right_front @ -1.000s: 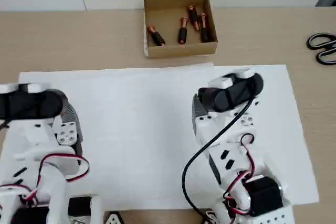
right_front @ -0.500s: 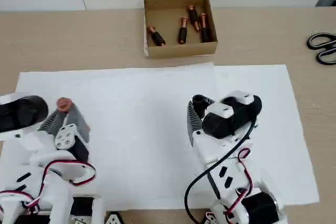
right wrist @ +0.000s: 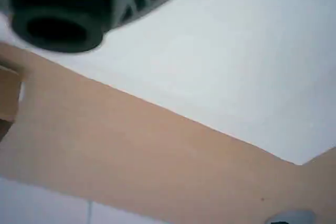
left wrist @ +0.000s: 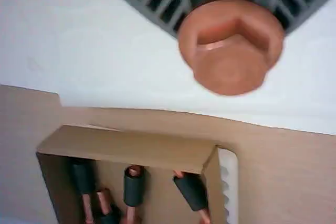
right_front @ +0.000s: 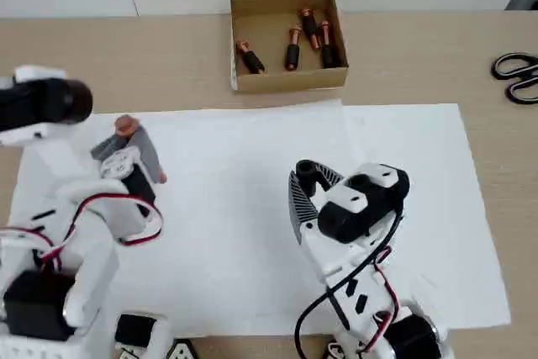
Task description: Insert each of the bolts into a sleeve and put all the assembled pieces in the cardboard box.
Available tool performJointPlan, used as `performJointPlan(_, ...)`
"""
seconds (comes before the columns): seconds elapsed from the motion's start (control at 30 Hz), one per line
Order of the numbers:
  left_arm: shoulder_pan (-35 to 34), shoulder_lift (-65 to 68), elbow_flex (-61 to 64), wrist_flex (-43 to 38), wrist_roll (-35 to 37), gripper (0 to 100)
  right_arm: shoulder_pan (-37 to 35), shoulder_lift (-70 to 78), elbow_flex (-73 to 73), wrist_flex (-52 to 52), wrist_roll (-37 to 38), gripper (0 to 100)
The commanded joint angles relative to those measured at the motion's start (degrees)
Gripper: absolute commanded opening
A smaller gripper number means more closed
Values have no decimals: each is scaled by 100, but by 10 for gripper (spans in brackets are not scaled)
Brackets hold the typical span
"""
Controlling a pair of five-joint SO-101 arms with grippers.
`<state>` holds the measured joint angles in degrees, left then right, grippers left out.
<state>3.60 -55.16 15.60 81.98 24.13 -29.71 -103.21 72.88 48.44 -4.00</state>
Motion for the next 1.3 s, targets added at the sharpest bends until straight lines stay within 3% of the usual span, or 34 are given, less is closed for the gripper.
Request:
performJointPlan(0.0,343,440,-488,18,26,6,-198,-66,-18,-163,-18,4)
performJointPlan(0.2,1002,958,-541,0,26,6,-593,-66,167,-171,-44,4)
performJointPlan(0.5,2075,2022,-743,-35,237,6,-602,-66,580,-171,-53,4)
performJointPlan(0.97,2119,1574,-1042,-1143,536,6,-593,-66,589,-171,-53,4)
performJointPlan(1.27,2277,1530,-391,-1538,536,6,-567,-75,642,-171,-62,4)
